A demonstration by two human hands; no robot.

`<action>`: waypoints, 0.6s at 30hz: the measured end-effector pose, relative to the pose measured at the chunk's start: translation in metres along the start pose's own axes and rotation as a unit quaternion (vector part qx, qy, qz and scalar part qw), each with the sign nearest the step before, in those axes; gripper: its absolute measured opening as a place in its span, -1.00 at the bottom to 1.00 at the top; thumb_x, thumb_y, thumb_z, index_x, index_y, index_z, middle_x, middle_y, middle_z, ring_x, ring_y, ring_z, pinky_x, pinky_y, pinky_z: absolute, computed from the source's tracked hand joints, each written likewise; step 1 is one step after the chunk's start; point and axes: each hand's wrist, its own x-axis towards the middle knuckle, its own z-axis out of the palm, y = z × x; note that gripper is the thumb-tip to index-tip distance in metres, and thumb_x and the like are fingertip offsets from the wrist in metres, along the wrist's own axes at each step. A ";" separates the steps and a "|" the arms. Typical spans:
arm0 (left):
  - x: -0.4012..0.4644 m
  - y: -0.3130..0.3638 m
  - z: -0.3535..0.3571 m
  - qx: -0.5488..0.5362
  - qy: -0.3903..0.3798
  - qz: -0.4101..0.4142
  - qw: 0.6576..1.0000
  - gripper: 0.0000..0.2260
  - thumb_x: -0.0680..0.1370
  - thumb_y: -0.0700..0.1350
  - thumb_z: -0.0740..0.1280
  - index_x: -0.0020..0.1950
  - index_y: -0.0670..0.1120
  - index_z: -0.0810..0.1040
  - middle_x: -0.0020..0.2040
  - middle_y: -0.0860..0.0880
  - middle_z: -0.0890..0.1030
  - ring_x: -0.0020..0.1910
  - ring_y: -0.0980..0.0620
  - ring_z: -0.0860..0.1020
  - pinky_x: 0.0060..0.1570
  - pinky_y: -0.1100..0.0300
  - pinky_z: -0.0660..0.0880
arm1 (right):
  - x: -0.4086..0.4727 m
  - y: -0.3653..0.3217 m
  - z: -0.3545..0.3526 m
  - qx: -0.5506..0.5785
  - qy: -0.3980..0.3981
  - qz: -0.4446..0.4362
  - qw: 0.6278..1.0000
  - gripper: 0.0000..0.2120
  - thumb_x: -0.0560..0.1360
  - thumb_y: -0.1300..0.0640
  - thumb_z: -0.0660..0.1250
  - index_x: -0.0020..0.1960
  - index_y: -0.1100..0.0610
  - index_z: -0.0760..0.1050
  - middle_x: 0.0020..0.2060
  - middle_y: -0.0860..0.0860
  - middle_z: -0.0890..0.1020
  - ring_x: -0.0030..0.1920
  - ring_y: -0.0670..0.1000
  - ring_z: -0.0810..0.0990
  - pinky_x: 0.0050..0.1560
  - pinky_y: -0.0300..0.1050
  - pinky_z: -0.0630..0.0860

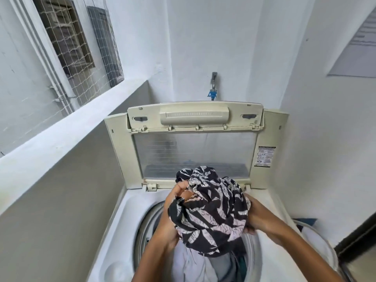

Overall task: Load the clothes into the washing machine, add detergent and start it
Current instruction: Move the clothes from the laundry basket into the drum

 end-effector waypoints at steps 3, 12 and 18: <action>0.007 0.005 -0.009 0.042 -0.028 0.068 0.996 -0.77 0.36 -0.21 0.36 -0.01 -0.16 0.44 -0.27 -0.06 0.67 -0.34 0.02 0.63 -0.34 0.24 0.54 | 0.001 -0.007 -0.030 -0.051 -0.083 0.025 0.995 -0.30 0.43 0.54 0.16 0.32 -0.15 0.25 0.14 0.01 0.55 -0.14 -0.07 0.62 -0.25 -0.19 0.58; 0.003 0.014 0.000 0.213 -0.109 0.206 0.949 -0.89 0.59 -0.26 0.17 0.00 -0.05 0.36 -0.22 0.09 0.47 -0.23 0.13 0.40 -0.14 0.25 0.36 | 0.006 -0.063 -0.038 -0.073 -0.007 -0.112 0.991 -0.69 0.53 -0.12 0.18 0.26 -0.16 0.43 0.12 -0.18 0.57 0.03 -0.23 0.59 0.02 -0.25 0.54; -0.002 0.024 -0.001 0.234 -0.108 0.186 0.948 -0.82 0.51 -0.09 0.27 0.08 0.03 0.35 0.14 0.01 0.54 0.13 0.06 0.53 0.20 0.03 0.48 | 0.018 -0.075 0.004 -0.017 0.079 -0.213 0.974 -0.86 0.47 0.14 0.40 -0.03 -0.04 0.51 -0.03 -0.07 0.65 -0.01 -0.06 0.64 0.10 -0.02 0.56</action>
